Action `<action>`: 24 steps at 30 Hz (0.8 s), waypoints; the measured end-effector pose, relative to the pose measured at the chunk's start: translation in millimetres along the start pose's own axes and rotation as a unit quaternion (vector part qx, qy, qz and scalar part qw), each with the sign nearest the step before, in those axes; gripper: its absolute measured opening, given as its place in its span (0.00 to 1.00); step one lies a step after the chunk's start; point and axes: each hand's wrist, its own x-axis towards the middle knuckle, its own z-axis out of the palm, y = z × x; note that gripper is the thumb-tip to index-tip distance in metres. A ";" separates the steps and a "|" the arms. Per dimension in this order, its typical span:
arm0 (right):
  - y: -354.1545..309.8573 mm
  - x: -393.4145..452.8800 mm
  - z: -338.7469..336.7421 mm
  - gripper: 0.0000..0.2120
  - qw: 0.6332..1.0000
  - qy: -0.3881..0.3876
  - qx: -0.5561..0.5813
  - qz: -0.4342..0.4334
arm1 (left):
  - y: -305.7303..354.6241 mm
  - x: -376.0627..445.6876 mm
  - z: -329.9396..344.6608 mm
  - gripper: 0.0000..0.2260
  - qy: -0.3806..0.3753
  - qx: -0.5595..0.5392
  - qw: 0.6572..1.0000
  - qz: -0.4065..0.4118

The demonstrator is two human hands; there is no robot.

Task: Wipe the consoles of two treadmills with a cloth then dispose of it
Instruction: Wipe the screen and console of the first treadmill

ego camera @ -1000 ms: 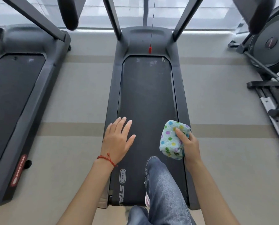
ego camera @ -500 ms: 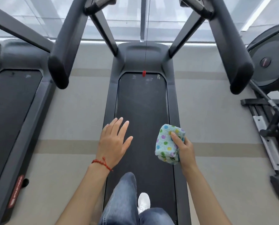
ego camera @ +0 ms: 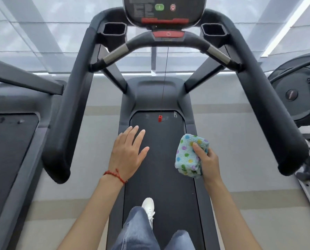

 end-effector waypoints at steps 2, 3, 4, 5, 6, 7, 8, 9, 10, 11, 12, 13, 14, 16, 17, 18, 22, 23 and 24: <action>-15.5 23.8 16.8 0.07 1.000 0.004 0.003 -0.007 | -16.2 30.3 5.6 0.22 0.003 0.003 1.000 0.008; -22.5 34.5 23.8 0.07 1.000 0.007 0.003 -0.011 | -22.9 44.5 8.9 0.22 0.003 0.003 1.000 0.011; -29.1 45.5 30.1 0.06 1.000 0.009 0.005 -0.016 | -28.8 58.1 12.5 0.22 0.002 0.002 1.000 0.012; -35.2 56.5 35.8 0.05 1.000 0.010 0.008 -0.020 | -33.9 70.5 16.3 0.22 0.003 0.001 1.000 0.012; -41.7 67.6 41.5 0.05 1.000 0.010 0.010 -0.021 | -38.9 82.8 20.5 0.22 0.006 0.000 1.000 0.012; -48.2 79.3 47.1 0.04 1.000 0.010 0.013 -0.021 | -44.0 95.7 25.3 0.22 0.008 -0.003 1.000 0.013; -54.6 91.6 52.2 0.04 1.000 0.011 0.015 -0.022 | -48.4 109.2 29.8 0.22 0.010 -0.006 1.000 0.013; -61.3 104.6 56.8 0.04 0.999 0.011 0.018 -0.024 | -52.3 123.0 34.3 0.22 0.012 -0.007 1.000 0.013; -68.5 118.0 60.8 0.05 0.999 0.009 0.021 -0.027 | -55.8 137.1 39.4 0.22 0.014 -0.008 1.000 0.013; -76.3 131.6 65.0 0.05 0.999 0.006 0.025 -0.030 | -59.4 151.8 44.3 0.22 0.018 -0.008 1.000 0.013; -84.8 145.2 69.1 0.06 0.999 0.003 0.026 -0.035 | -62.5 167.2 48.7 0.22 0.024 -0.010 1.000 0.014; -93.8 160.2 73.0 0.06 0.999 0.000 0.028 -0.043 | -65.7 184.6 53.2 0.22 0.032 -0.012 0.999 0.016; -103.3 176.2 76.8 0.05 0.998 -0.003 0.031 -0.051 | -69.0 203.1 57.9 0.21 0.044 -0.012 0.999 0.017; -124.7 206.9 85.5 0.05 0.997 -0.012 0.037 -0.065 | -74.9 239.9 65.6 0.21 0.062 -0.005 0.998 0.019; -136.0 221.0 89.5 0.05 0.997 -0.017 0.039 -0.070 | -77.3 256.7 68.1 0.21 0.067 -0.002 0.998 0.017; -149.3 238.5 93.8 0.04 0.996 -0.022 0.043 -0.075 | -80.3 277.2 71.0 0.21 0.071 0.000 0.997 0.013; -194.1 285.5 109.3 0.06 0.992 -0.040 0.047 -0.106 | -90.6 335.1 75.4 0.22 0.082 0.005 0.997 0.003; -207.1 298.1 114.1 0.06 0.992 -0.046 0.049 -0.110 | -94.6 351.7 76.1 0.22 0.083 0.008 0.997 0.002; -219.5 310.5 119.1 0.06 0.991 -0.051 0.053 -0.114 | -98.9 368.0 77.0 0.22 0.081 0.011 0.997 0.002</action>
